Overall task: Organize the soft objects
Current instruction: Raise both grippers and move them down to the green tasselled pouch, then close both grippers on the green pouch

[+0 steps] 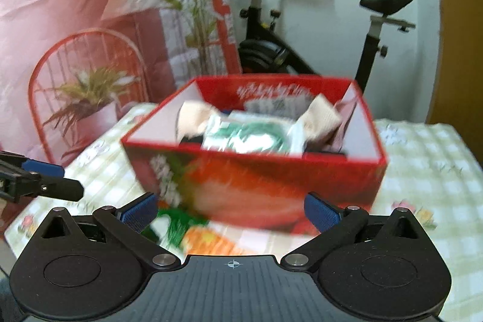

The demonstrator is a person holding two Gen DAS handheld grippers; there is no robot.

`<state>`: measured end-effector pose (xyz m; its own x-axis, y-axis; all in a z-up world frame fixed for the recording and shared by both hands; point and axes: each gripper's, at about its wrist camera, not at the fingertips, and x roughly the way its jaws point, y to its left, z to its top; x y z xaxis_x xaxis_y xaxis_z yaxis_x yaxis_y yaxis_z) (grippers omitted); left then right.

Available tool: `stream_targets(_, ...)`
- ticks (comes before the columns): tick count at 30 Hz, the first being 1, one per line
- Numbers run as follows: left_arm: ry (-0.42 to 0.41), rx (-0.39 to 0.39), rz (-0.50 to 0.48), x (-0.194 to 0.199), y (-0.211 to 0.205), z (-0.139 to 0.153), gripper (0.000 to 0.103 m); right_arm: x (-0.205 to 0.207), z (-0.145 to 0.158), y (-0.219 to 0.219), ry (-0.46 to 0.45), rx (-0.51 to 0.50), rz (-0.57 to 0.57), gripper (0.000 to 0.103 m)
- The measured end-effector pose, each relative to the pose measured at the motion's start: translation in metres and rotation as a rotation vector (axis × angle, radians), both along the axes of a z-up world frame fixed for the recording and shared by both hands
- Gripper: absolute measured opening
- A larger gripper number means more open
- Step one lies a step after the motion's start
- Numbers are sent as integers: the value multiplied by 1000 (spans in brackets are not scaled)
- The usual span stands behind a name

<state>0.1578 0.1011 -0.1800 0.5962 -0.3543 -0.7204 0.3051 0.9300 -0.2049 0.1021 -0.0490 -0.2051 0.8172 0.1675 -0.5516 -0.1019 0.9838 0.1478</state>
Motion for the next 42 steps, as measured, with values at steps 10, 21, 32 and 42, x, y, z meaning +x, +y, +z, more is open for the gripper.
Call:
stream_targets(10,101,-131,58,23,6,-56,93,2,-39,21,83,-19,56,99)
stream_targets(21,168,-182,-13,35,-20,-79,49,13,-62,27,135,-1,117,87)
stream_targets(32,158,-129,-70,34,-53,-78,48,24,-64,52,112,-44,256,69)
stream_targets(42,158,-101,-68,38,-57,-77,48,32,-70,63,119,-37,324,60)
